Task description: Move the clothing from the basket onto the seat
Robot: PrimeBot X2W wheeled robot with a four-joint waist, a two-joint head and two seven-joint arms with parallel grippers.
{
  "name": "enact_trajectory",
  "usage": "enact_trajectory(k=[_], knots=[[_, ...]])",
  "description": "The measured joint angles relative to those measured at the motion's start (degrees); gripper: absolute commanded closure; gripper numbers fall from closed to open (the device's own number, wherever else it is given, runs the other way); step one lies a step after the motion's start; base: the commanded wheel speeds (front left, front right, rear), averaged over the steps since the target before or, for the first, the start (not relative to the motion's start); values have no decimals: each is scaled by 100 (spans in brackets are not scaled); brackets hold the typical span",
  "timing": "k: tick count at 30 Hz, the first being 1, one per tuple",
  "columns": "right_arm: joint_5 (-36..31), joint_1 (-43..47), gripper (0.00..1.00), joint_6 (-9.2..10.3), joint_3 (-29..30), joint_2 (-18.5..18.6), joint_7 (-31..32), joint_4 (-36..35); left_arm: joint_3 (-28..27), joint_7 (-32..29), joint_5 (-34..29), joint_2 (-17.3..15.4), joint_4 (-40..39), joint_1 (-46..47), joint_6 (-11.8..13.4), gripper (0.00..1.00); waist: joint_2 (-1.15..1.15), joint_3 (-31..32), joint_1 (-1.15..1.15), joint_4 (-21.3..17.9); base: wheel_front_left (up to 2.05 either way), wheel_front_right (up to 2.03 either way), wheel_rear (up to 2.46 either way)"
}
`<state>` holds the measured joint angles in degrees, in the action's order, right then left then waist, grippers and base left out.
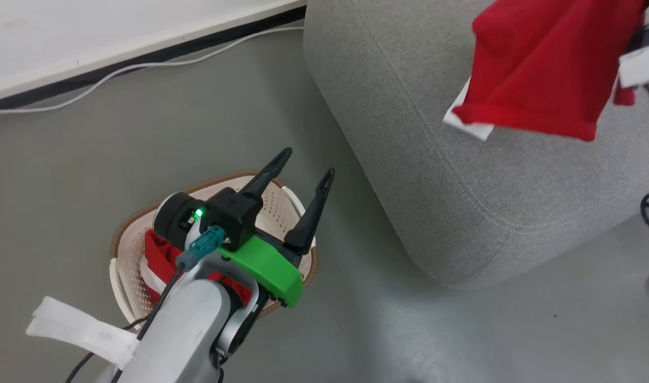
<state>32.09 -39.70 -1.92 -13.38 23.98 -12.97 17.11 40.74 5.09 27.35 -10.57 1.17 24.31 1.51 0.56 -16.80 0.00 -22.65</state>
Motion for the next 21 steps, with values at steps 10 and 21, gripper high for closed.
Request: enact_trajectory(k=[10,21], knots=[[192,-1270,100,235,669,535,305,368,-159,-152,-143,-222,-477,359,100,0,0,-654,0,251,0,0,0],[180,-1891,100,454,1036,1004,454,992,-145,-464,-378,-435,-881,522,104,0,0,-1256,0,658,0,0,0]])
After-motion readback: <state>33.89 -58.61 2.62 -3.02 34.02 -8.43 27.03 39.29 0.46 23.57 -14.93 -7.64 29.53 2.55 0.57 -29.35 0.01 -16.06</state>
